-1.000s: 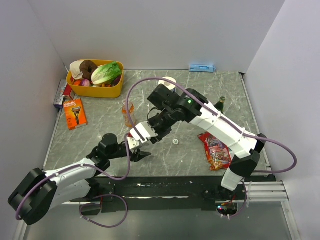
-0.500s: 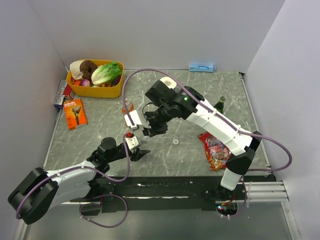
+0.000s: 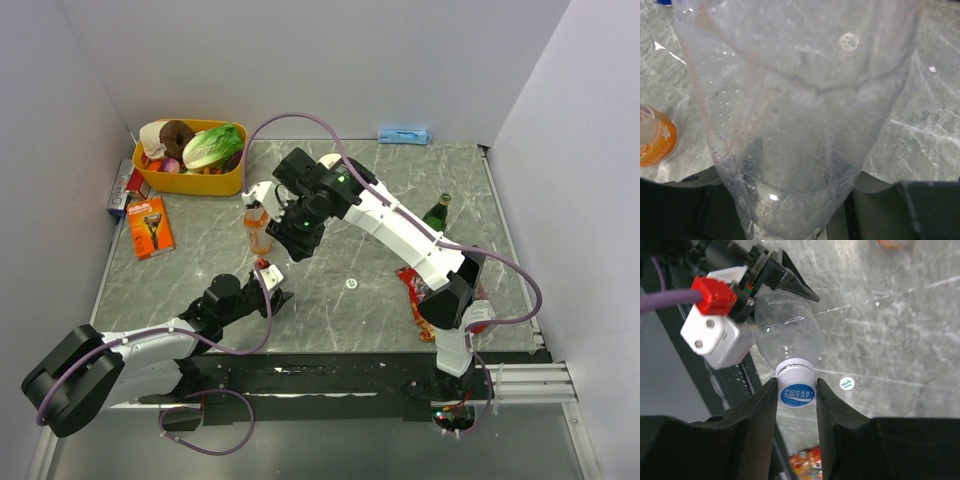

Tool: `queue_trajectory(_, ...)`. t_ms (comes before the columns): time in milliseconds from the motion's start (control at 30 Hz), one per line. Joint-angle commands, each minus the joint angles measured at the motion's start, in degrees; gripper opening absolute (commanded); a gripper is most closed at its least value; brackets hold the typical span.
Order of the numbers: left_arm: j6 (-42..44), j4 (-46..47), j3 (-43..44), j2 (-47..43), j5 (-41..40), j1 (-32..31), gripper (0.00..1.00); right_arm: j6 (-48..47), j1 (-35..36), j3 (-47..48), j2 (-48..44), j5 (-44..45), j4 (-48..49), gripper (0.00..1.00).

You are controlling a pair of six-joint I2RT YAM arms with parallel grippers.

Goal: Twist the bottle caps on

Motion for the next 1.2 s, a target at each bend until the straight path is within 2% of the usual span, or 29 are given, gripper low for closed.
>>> queue_trajectory(0,-1.03,13.02,4.64,-1.22,-0.85,-1.07,0.01,8.3,-0.65,1.09,3.1,0.19,-10.51,0.32)
queue_trajectory(67,-0.95,11.62,4.46,-0.7,-1.2,-1.15,0.01,9.0,-1.62,2.58,3.28,-0.16,-10.24,0.45)
queue_trajectory(200,0.28,8.63,4.11,0.44,-0.33,-1.15,0.01,7.7,-3.2,6.45,3.1,0.27,-10.24,0.52)
queue_trajectory(467,0.11,3.7,5.25,3.17,4.59,-1.15,0.01,5.58,-5.4,15.15,0.38,2.21,-9.54,0.75)
queue_trajectory(533,0.11,2.57,5.25,3.0,6.35,-1.07,0.01,4.27,-6.19,15.07,-1.9,-0.24,-7.71,0.79)
queue_trajectory(633,0.72,1.68,5.07,1.6,7.93,-0.98,0.01,1.37,-8.3,9.03,-7.34,-4.45,-2.71,0.82)
queue_trajectory(667,0.99,0.9,4.99,1.16,8.37,-0.98,0.01,-0.47,-8.82,4.4,-9.01,-6.21,-1.81,0.82)
queue_trajectory(700,1.42,0.54,4.9,0.63,8.99,-0.98,0.01,-6.05,-9.26,2.17,-12.07,-10.66,-1.37,0.83)
queue_trajectory(767,1.78,-0.43,4.46,-1.22,11.36,-0.89,0.01,-14.33,-9.35,-4.13,-15.51,-14.82,-1.19,0.82)
queue_trajectory(800,2.48,-0.78,4.2,-1.83,12.41,-0.89,0.01,-23.25,-9.18,-6.7,-19.45,-16.23,-1.01,0.82)
queue_trajectory(833,2.92,-1.22,3.93,-2.97,13.9,-0.89,0.01,-27.34,-9.01,-9.51,-21.66,-17.55,-0.4,0.81)
queue_trajectory(867,3.1,-1.66,3.84,-3.24,15.92,-0.98,0.01,-30.77,-8.74,-14.76,-23.94,-17.56,2.13,0.82)
queue_trajectory(900,3.19,-2.62,3.93,-3.5,16.54,-0.98,0.01,-36.03,-8.22,-17.33,-27.97,-17.22,3.63,0.83)
queue_trajectory(1000,3.53,-3.94,4.54,-3.51,18.31,-0.89,0.01,-43.7,-5.41,-24.46,-33.0,-14.58,8.03,0.84)
queue_trajectory(1167,5.56,-5.7,5.69,-2.89,20.15,-0.89,0.01,-46.36,-2.77,-26.51,-33.64,-14.66,10.77,0.82)
